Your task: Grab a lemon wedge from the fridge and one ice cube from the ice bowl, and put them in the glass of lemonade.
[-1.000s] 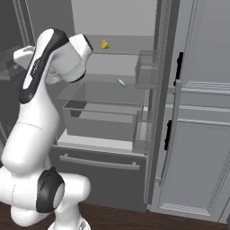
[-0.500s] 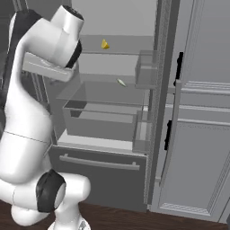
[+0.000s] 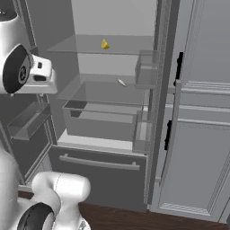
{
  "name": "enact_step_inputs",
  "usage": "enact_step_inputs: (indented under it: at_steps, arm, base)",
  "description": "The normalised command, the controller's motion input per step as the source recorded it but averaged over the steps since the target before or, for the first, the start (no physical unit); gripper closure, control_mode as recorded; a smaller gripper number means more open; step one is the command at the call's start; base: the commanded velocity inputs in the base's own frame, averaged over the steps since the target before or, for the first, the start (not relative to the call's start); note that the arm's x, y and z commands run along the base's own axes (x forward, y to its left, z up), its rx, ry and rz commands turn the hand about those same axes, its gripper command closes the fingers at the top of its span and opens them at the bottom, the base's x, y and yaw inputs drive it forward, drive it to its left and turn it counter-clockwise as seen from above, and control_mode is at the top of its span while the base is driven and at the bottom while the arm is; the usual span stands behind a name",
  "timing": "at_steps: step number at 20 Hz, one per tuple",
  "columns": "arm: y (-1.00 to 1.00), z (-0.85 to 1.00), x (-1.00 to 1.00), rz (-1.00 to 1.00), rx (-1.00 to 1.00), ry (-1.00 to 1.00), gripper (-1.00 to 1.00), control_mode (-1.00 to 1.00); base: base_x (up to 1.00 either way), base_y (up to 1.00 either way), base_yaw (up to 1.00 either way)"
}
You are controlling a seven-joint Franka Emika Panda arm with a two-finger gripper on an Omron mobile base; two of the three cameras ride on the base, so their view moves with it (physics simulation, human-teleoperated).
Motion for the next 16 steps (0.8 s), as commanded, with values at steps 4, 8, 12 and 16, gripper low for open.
enact_step_inputs:
  at_steps: [4, 8, 12, 16]
  arm:
    - [-0.15, -0.16, -0.73, -0.16, 0.00, -0.10, -1.00, -1.00]
    - [-0.09, 0.00, -0.16, -0.01, 0.00, 0.00, -1.00, -1.00]
    - [-0.05, -0.03, -0.09, -0.02, 0.00, -0.06, -1.00, -1.00]
    - [-0.03, 0.00, -0.19, 0.00, 0.04, -0.23, -1.00, -1.00]
  base:
    - [0.00, 0.00, 0.00]
    - [0.00, 0.00, 0.00]
    - [0.00, 0.00, 0.00]
    - [0.00, 0.00, 0.00]
